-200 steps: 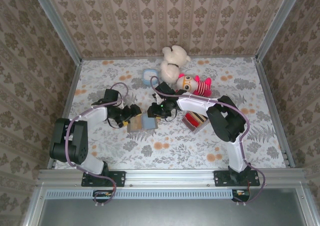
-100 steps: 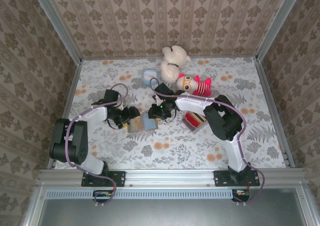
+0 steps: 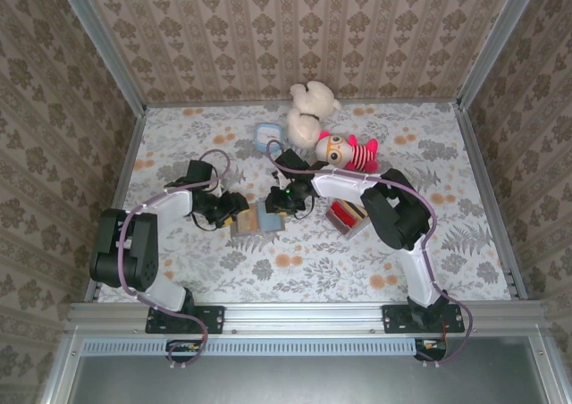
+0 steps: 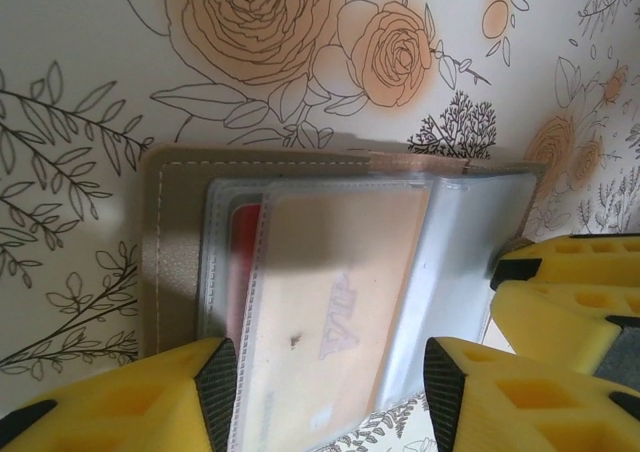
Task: Take the credit cards out of the card holder
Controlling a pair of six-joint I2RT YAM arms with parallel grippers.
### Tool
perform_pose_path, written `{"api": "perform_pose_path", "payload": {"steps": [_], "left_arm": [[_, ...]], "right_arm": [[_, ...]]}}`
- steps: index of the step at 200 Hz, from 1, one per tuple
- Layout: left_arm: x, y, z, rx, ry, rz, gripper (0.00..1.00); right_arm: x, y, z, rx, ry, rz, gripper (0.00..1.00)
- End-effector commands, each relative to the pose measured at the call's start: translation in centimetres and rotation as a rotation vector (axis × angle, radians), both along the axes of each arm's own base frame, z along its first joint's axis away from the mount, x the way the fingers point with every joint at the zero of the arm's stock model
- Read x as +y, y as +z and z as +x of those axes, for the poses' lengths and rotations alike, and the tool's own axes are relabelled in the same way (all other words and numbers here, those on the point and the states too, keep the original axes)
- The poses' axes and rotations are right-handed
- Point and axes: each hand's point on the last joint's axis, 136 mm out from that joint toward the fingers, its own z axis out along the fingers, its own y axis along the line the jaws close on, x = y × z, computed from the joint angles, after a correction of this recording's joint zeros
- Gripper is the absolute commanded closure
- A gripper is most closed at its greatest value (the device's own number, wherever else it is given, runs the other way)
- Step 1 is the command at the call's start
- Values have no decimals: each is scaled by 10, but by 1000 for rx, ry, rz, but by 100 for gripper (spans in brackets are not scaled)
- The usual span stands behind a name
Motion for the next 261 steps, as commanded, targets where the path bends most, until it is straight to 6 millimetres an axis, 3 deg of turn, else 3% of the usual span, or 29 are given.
{"api": "perform_pose_path", "payload": {"steps": [1, 40, 77, 136, 162, 228, 261], "left_arm": [[-2, 5, 3, -9, -12, -21, 44], [-19, 15, 7, -22, -31, -116, 46], [-20, 24, 9, -51, -36, -123, 52], [-12, 11, 2, -21, -46, -67, 69], [-6, 7, 0, -19, -60, -16, 79], [18, 7, -3, -32, -97, 149, 94], [22, 14, -1, -49, -103, 188, 92]], "right_arm": [[1, -11, -6, 52, 11, -18, 71], [0, -19, -7, 68, 12, -28, 71], [1, -20, -6, 72, 11, -29, 72], [2, -16, -5, 59, 14, -18, 72], [0, 6, -1, 18, 18, 12, 73], [-31, 104, 13, -241, -31, 78, 68], [-48, 118, 17, -285, -78, 70, 67]]}}
